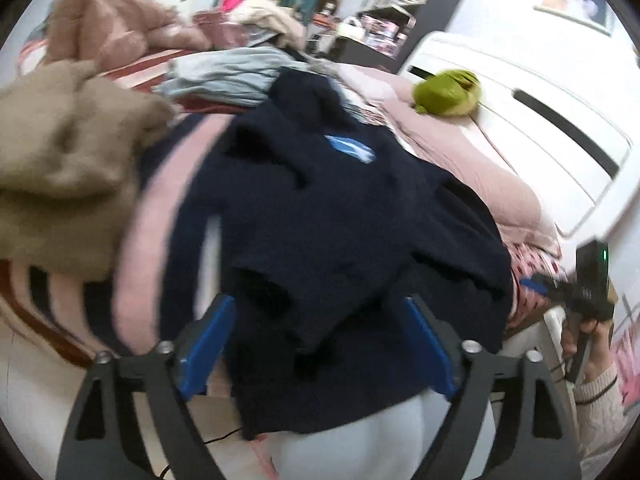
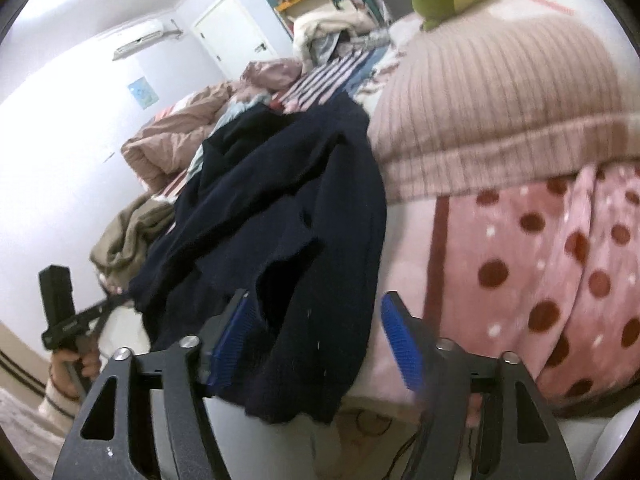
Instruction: Fold small clothes
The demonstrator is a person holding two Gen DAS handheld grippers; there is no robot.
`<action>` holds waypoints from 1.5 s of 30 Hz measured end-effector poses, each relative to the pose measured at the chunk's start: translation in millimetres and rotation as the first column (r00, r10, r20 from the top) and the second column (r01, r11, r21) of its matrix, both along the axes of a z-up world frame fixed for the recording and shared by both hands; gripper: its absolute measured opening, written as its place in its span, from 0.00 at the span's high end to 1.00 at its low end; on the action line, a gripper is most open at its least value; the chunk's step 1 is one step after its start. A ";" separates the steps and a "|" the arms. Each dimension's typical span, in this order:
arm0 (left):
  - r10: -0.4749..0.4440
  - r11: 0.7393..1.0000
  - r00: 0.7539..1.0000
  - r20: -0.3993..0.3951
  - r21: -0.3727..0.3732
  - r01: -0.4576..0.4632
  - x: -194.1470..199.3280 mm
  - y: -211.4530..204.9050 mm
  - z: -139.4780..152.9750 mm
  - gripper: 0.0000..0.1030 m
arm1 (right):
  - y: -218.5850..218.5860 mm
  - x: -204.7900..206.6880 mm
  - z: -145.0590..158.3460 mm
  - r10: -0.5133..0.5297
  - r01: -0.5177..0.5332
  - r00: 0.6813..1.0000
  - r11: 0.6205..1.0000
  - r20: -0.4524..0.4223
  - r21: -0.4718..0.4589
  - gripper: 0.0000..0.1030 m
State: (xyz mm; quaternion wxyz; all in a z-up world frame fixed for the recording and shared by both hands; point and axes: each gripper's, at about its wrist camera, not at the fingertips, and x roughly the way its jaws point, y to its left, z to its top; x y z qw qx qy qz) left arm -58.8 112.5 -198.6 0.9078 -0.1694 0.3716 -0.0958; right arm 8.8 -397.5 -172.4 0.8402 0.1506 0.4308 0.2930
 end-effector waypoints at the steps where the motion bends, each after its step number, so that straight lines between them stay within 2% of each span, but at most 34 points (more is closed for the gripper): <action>1: 0.009 0.999 1.000 -0.021 -0.032 -0.009 0.1 10.3 -3.4 0.16 | -0.8 -0.4 -3.7 0.014 -0.013 1.000 1.000 -0.022 0.015 0.27; 2: 0.007 0.998 0.999 -0.040 -0.066 -0.009 1.0 19.1 -7.3 0.16 | -2.2 -1.6 -11.1 0.036 -0.033 0.998 0.998 -0.059 0.049 0.23; 5: -0.028 0.981 0.994 -0.101 -0.193 0.008 2.0 32.1 -28.4 0.16 | -4.5 -4.5 -30.7 0.069 -0.051 0.988 0.990 -0.138 0.134 0.21; 8: -0.054 0.954 0.989 -0.140 -0.299 0.010 3.0 36.2 -49.0 0.16 | -0.7 -10.1 -46.4 0.105 -0.066 0.979 0.974 -0.173 0.218 0.14; 12: -0.082 0.934 0.985 -0.148 -0.357 0.024 6.0 28.0 -63.7 0.16 | 7.5 -9.5 -57.0 0.121 -0.056 0.972 0.951 -0.201 0.305 0.11; 18: -0.133 0.891 0.979 -0.155 -0.452 0.050 26.3 10.1 -80.2 0.17 | 26.5 -5.9 -64.3 0.181 -0.104 0.959 0.941 -0.218 0.323 0.11; 20: -0.139 0.887 0.979 -0.150 -0.458 0.056 29.8 6.4 -79.2 0.18 | 30.6 -5.1 -63.9 0.190 -0.110 0.959 0.935 -0.212 0.338 0.11; 21: -0.142 0.887 0.979 -0.145 -0.457 0.061 30.1 5.2 -77.4 0.19 | 31.6 -4.6 -63.2 0.194 -0.113 0.959 0.931 -0.207 0.348 0.15; 22: -0.142 0.887 0.980 -0.139 -0.458 0.064 30.3 3.8 -75.4 0.25 | 34.1 -4.1 -60.3 0.195 -0.114 0.960 0.927 -0.200 0.357 0.20; 23: -0.145 0.884 0.981 -0.132 -0.462 0.069 30.1 3.3 -73.7 0.37 | 36.2 -3.5 -57.5 0.194 -0.114 0.962 0.925 -0.190 0.364 0.32; 24: -0.149 0.882 0.981 -0.124 -0.466 0.075 29.9 2.5 -71.5 0.44 | 38.7 -2.4 -54.7 0.195 -0.118 0.964 0.924 -0.182 0.364 0.39; 25: -0.148 0.880 0.982 -0.115 -0.469 0.078 30.0 2.3 -68.9 0.55 | 41.7 -1.1 -52.2 0.197 -0.126 0.965 0.927 -0.174 0.352 0.39; 27: -0.135 0.885 0.985 -0.109 -0.459 0.070 30.4 3.7 -66.7 0.66 | 49.5 2.3 -49.0 0.197 -0.139 0.966 0.941 -0.167 0.309 0.43; 28: -0.124 0.894 0.986 -0.108 -0.443 0.064 30.8 4.0 -65.6 0.80 | 52.5 4.4 -49.7 0.201 -0.143 0.965 0.942 -0.167 0.304 0.48; 29: -0.117 0.902 0.987 -0.107 -0.427 0.061 30.6 5.1 -64.4 0.87 | 52.1 5.8 -51.5 0.197 -0.142 0.966 0.945 -0.168 0.294 0.62; 30: -0.114 0.905 0.988 -0.102 -0.421 0.062 30.4 5.3 -62.5 0.87 | 52.0 6.9 -50.7 0.188 -0.137 0.968 0.950 -0.164 0.281 0.79; 31: -0.108 0.907 0.991 -0.082 -0.416 0.065 28.2 6.1 -57.9 0.89 | 52.2 7.1 -48.9 0.177 -0.132 0.972 0.954 -0.152 0.268 0.88; 37: -0.071 0.917 0.997 0.039 -0.391 0.081 4.7 17.3 -14.4 0.92 | 40.0 -4.3 -21.6 0.159 -0.135 0.986 0.938 -0.050 0.320 0.92; 41: -0.054 0.929 0.995 0.078 -0.362 0.079 -8.4 21.2 9.3 0.92 | 32.8 -18.0 4.6 0.142 -0.146 0.989 0.937 0.036 0.318 0.92; 45: -0.067 0.930 0.991 0.117 -0.353 0.105 -23.7 20.5 26.6 0.92 | 29.2 -30.4 21.9 0.136 -0.155 0.987 0.938 0.083 0.310 0.93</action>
